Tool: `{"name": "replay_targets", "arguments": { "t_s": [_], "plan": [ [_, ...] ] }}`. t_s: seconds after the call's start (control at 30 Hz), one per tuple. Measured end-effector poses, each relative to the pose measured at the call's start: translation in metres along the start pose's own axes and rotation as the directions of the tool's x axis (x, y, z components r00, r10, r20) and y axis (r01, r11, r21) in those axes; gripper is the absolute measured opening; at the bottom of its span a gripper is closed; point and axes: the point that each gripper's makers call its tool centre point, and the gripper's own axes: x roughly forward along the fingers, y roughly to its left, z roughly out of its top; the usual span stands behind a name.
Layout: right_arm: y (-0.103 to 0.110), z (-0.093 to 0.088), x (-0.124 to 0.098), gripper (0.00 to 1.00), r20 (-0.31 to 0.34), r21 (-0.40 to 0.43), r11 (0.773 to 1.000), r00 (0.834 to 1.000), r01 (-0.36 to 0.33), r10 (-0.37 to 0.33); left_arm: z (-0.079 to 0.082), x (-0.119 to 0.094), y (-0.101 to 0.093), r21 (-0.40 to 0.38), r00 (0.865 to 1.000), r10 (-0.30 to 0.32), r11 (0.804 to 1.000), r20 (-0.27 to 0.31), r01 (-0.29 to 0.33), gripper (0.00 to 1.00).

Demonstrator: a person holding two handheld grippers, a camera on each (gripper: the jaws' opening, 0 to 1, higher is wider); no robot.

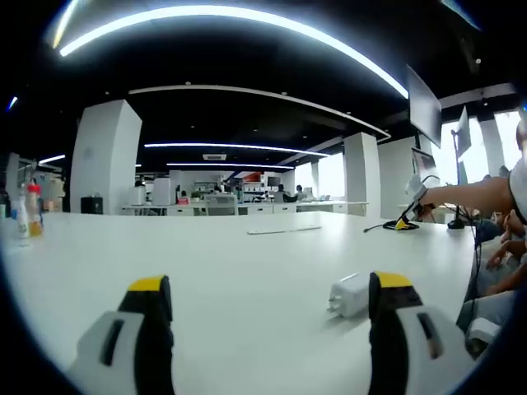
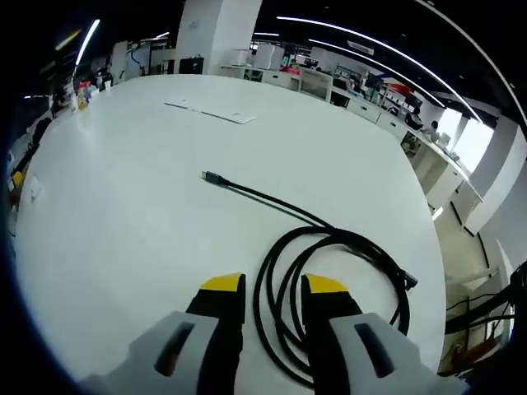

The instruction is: Plug the desk Type‑C cable into the charger adapter.

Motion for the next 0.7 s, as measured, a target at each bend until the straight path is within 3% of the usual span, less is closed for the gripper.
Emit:
{"name": "replay_targets", "arguments": {
  "t_s": [0.07, 0.1, 0.3, 0.37, 0.43, 0.5, 0.7],
  "plan": [
    [0.003, -0.005, 0.001, 0.26, -0.035, -0.012, 1.000, 0.999, 0.004, -0.005, -0.001, 0.000, 0.001, -0.007, 1.000, 0.000, 1.000, -0.002, 0.000, 1.00],
    [0.003, -0.001, 0.002, 0.25, -0.016, -0.010, 1.000, 1.000, 0.002, -0.002, -0.001, 0.000, 0.001, -0.008, 1.000, -0.001, 1.000, -0.002, 0.001, 1.00],
    [0.009, -0.004, 0.000, 0.14, -0.041, 0.009, 1.000, 0.999, -0.018, 0.018, -0.003, 0.000, 0.000, -0.007, 1.000, -0.004, 1.000, -0.007, 0.004, 0.99],
    [0.002, -0.004, 0.002, 0.12, -0.043, 0.014, 1.000, 0.999, -0.022, 0.022, -0.004, 0.000, 0.000, -0.009, 1.000, -0.005, 1.000, -0.010, 0.005, 0.99],
    [0.014, -0.007, -0.001, 0.11, -0.045, 0.012, 1.000, 0.999, -0.021, 0.021, -0.004, 0.000, -0.001, -0.009, 1.000, -0.005, 1.000, -0.012, 0.005, 0.99],
    [0.004, -0.005, 0.001, 0.11, -0.048, 0.010, 1.000, 0.999, -0.021, 0.021, -0.003, 0.000, -0.002, -0.007, 1.000, -0.007, 1.000, -0.012, 0.007, 0.99],
    [0.006, -0.007, 0.001, 0.09, -0.055, 0.008, 1.000, 0.998, -0.019, 0.019, -0.003, -0.001, -0.003, -0.005, 1.000, -0.010, 1.000, -0.010, 0.010, 1.00]
  ]
}}
